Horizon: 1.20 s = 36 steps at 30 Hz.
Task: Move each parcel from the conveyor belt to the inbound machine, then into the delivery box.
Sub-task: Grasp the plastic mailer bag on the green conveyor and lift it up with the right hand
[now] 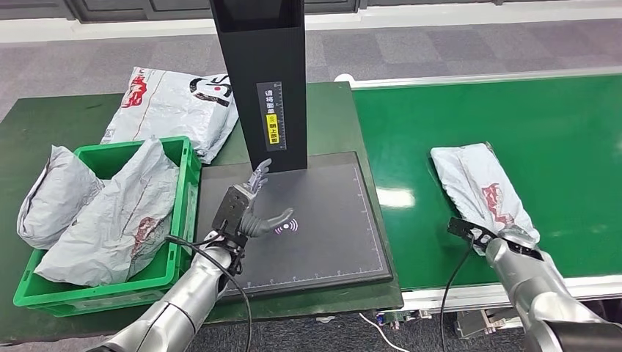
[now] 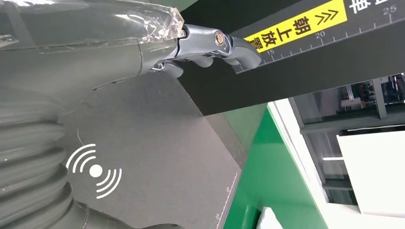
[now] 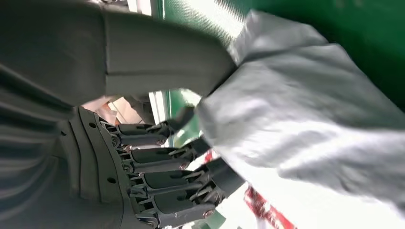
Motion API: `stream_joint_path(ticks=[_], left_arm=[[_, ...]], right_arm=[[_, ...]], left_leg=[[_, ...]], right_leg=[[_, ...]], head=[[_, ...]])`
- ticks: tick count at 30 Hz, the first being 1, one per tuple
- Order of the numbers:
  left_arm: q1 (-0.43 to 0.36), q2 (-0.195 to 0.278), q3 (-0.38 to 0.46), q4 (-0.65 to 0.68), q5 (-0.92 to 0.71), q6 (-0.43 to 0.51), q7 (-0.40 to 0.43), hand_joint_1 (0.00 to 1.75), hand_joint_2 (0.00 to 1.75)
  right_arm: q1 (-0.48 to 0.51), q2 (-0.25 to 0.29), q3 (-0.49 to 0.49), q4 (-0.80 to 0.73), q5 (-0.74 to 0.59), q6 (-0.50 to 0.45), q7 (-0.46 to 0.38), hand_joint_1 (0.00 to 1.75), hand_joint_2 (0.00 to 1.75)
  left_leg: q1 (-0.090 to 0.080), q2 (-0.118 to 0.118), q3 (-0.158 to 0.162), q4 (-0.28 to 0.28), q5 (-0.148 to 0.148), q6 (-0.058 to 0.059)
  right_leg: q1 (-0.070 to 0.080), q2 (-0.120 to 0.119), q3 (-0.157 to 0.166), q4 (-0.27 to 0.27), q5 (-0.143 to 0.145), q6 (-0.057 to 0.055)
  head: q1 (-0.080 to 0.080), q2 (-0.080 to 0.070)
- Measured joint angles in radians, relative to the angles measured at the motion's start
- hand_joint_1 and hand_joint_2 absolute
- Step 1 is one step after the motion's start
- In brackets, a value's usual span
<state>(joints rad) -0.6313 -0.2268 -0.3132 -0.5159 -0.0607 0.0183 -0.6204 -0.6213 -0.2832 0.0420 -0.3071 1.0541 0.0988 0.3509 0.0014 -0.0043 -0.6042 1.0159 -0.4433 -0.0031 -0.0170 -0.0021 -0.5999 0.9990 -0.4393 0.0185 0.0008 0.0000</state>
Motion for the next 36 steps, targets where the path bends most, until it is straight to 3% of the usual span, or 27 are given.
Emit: stream_joint_path(ticks=[11,14,18,26,30,36], left_arm=[[0.019,0.006,0.001,-0.019,-0.006,0.012,0.014,0.00,1.75],[0.025,0.011,0.006,-0.034,-0.019,0.044,0.025,0.00,1.75],[0.037,0.030,0.014,-0.064,-0.050,0.112,0.046,0.00,1.75],[0.053,0.065,0.049,-0.105,-0.073,0.196,0.040,0.00,1.75],[0.057,0.074,0.065,-0.137,-0.076,0.214,0.035,0.00,1.75],[0.062,0.082,0.070,-0.165,-0.082,0.224,0.035,0.00,1.75]], right_arm=[[0.002,0.017,-0.015,-0.001,0.068,-0.168,0.001,1.75,1.75],[0.010,0.031,-0.017,-0.023,0.057,-0.320,-0.085,1.75,1.75],[0.051,0.054,-0.028,-0.165,-0.033,-0.505,-0.279,1.75,1.75],[0.212,0.111,-0.027,-0.570,-0.180,-0.558,-0.426,1.75,1.75],[0.289,0.167,0.003,-0.763,-0.196,-0.541,-0.428,1.75,1.75],[0.330,0.199,0.015,-0.885,-0.213,-0.521,-0.435,1.75,1.75]], left_leg=[[0.000,0.000,-0.001,0.000,0.000,0.000],[0.000,0.000,-0.001,0.000,0.000,0.000],[0.000,0.000,-0.001,0.000,0.000,0.000],[0.001,-0.003,-0.002,-0.001,0.001,-0.001],[0.001,-0.003,-0.002,-0.001,0.000,-0.002],[0.001,-0.003,-0.002,-0.001,0.000,-0.002]], right_leg=[[0.000,0.000,-0.001,0.001,0.000,0.000],[0.000,0.000,-0.001,0.001,0.000,0.000],[0.000,0.000,-0.002,0.001,0.000,-0.001],[0.000,-0.003,-0.002,0.002,-0.002,-0.002],[0.001,-0.003,-0.002,0.002,-0.003,-0.003],[0.001,-0.004,-0.002,0.002,-0.003,-0.003]], head=[[0.000,0.000],[0.000,0.000],[0.000,0.000],[0.000,0.000],[0.000,0.000],[0.000,0.000]])
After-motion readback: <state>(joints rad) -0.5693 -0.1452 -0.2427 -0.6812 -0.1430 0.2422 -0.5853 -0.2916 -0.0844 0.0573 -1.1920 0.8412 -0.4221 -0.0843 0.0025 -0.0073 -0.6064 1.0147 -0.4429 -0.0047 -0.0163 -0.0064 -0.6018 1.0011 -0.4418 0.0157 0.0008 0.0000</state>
